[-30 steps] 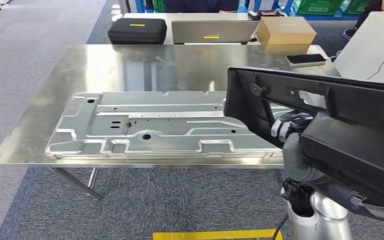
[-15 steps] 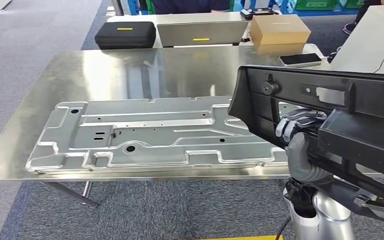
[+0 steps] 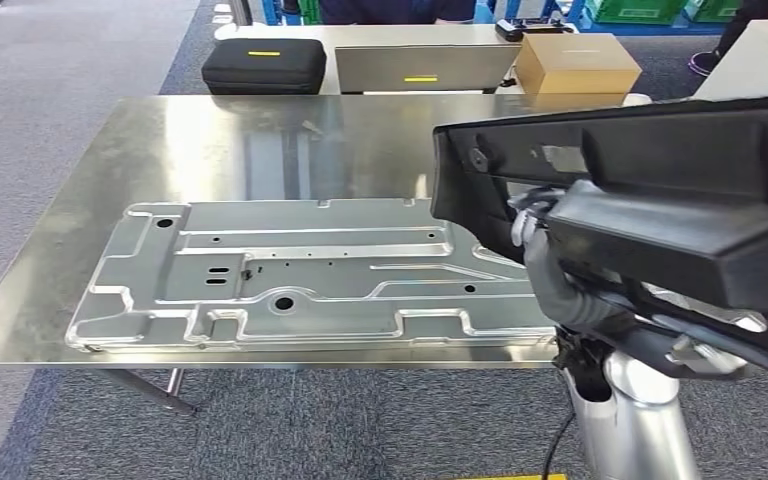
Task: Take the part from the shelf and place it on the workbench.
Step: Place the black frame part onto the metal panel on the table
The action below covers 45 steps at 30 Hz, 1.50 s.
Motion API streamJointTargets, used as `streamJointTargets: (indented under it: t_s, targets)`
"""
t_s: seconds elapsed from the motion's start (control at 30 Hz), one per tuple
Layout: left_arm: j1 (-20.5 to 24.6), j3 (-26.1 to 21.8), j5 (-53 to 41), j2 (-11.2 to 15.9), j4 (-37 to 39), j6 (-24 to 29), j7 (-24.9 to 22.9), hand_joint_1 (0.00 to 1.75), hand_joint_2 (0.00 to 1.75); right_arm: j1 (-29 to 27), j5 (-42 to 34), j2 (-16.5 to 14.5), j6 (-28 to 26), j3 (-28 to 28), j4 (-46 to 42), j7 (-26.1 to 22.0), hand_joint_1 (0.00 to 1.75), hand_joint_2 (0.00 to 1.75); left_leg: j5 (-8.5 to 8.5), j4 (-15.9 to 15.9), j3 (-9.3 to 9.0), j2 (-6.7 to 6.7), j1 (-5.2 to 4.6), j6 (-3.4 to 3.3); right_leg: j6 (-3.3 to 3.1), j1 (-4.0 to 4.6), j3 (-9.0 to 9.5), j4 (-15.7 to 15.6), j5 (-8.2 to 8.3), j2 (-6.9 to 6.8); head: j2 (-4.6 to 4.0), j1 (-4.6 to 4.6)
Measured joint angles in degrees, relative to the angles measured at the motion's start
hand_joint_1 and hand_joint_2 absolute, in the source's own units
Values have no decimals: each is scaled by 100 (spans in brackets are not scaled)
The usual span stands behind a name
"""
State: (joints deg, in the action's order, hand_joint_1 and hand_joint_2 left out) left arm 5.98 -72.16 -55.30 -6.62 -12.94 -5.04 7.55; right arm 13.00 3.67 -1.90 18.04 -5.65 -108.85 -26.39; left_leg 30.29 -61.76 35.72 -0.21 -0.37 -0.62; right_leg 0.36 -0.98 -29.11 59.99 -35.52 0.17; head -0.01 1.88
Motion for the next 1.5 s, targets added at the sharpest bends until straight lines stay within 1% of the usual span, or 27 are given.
streamJointTargets:
  t_s: [0.13, 0.2, 0.37, 0.53, 0.63, 0.77, 1.0, 1.13, 1.3, 1.37, 1.5]
  targets:
    - [5, 81, -104, -5, 0, -44, 4, 0, 175, 620, 395, 29, -316, -173, 669, 414, 175, 175, -1, -2, -14, 0, 0, -1, 13, 1, 9, -1, 8, 2, 1, 1]
    - [9, 121, -137, -13, 0, -55, 5, 0, 175, 888, 546, 39, -429, -257, 1006, 519, 175, 175, -2, -2, -22, -1, 3, -2, 14, 1, 17, -1, 8, -1, 1, 0]
    - [7, 176, -177, -27, 0, -75, 2, 0, 175, 1379, 960, 50, -630, -486, 1689, 735, 175, 175, -2, 0, -31, 0, 9, -2, 14, 4, 23, 0, 8, 1, 1, 2]
    - [13, 253, -254, -43, 0, -94, -12, 0, 175, 1892, 1706, 50, -1028, -788, 2456, 1001, 175, 175, -2, 5, -35, 0, 17, -2, 13, 11, 23, 0, 7, 1, 0, 2]
    - [13, 281, -270, -57, 0, -99, -20, 0, 175, 2096, 2147, 50, -1242, -955, 2804, 1143, 175, 175, -2, 6, -34, 0, 22, -2, 12, 16, 24, 0, 6, 1, 0, 2]
    - [14, 300, -330, -80, 0, -103, -19, 0, 175, 2273, 2849, 51, -1547, -1138, 3164, 1331, 175, 175, -2, 6, -35, 0, 22, -1, 12, 17, 23, 0, 6, 1, 1, 1]
    - [7, 328, -367, -112, 0, -108, -2, 0, 175, 2421, 4464, 86, -2104, -1289, 3782, 1689, 175, 175, -2, 6, -35, 0, 21, -1, 12, 16, 24, 0, 6, 1, 1, 1]
    - [3, 357, -424, -117, 0, -106, -2, 0, 175, 2435, 5540, 166, -2384, -1303, 4055, 1982, 175, 175, -2, 6, -35, -1, 20, -1, 13, 16, 23, 0, 6, 0, 0, 2]
    - [-5, 387, -468, -126, 0, -122, 111, 0, 175, 2493, 6819, 368, -2606, -1289, 4430, 2356, 175, 175, -2, 4, -36, -1, 20, -1, 13, 16, 23, -1, 7, -1, 1, 1]
    - [-8, 413, -490, -127, 0, -130, 164, 0, 175, 2512, 7130, 457, -2654, -1261, 4558, 2436, 175, 175, -2, 4, -36, -1, 20, -2, 13, 16, 23, -1, 7, -1, 0, 1]
    - [-14, 445, -538, -127, 0, -146, 233, 0, 175, 2526, 7419, 608, -2663, -1208, 4734, 2545, 175, 175, -2, 4, -37, -1, 20, -2, 14, 16, 23, -1, 7, 1, 0, 1]
